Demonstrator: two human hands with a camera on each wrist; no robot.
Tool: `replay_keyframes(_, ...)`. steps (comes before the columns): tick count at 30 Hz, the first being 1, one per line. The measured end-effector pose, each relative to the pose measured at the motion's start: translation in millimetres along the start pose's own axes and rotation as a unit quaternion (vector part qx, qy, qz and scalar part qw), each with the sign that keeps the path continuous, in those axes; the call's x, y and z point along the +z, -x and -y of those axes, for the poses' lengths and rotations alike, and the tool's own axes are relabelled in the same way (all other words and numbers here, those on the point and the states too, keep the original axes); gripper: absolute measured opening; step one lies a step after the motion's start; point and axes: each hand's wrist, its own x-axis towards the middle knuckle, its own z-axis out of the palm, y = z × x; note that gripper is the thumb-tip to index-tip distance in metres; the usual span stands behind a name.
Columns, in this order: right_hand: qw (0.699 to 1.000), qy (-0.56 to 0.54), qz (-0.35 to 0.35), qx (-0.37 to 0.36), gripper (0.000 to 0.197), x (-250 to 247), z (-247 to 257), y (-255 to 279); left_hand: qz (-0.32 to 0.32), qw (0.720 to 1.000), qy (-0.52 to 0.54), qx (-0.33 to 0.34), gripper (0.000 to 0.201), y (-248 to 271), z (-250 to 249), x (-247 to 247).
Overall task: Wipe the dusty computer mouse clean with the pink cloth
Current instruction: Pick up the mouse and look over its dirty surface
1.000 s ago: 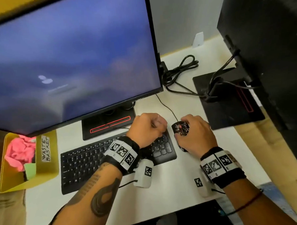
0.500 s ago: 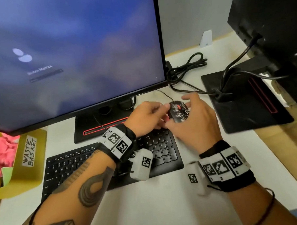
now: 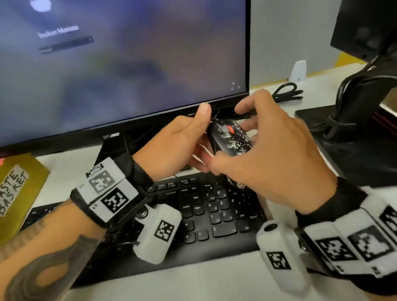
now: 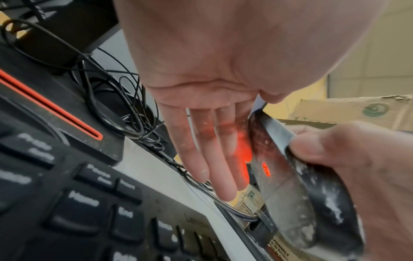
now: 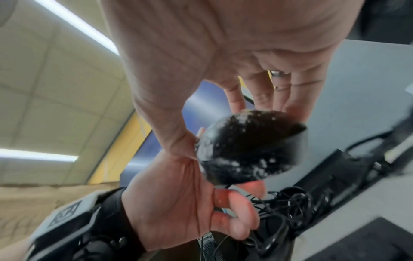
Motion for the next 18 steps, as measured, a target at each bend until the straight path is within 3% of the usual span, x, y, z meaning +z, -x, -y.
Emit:
replay_keyframes(3, 0.999, 0.017, -0.017, -0.036, 0.073, 3.5, 3.9, 0.5, -0.05, 0.998, -0.023, 0.009, 0.088, 9.5, -6.2, 4.6)
replay_keyframes(7, 0.997, 0.014, -0.05, -0.059, 0.071, 10.7, 12.0, -1.0, -0.109, 0.994, 0.009, 0.003, 0.071, 27.2, -19.7, 3.7)
replay_keyframes(11, 0.994, -0.001, -0.075, -0.077, 0.069, 10.8, 33.5, -9.8, -0.156, 0.988, 0.016, -0.003, 0.068, 35.9, -31.6, -2.9)
replay_keyframes(18, 0.984, -0.051, -0.109, -0.128, 0.06, 29.3, 72.7, -16.8, -0.2, 0.962, 0.182, -0.037, 0.072, 58.5, -26.4, -25.7)
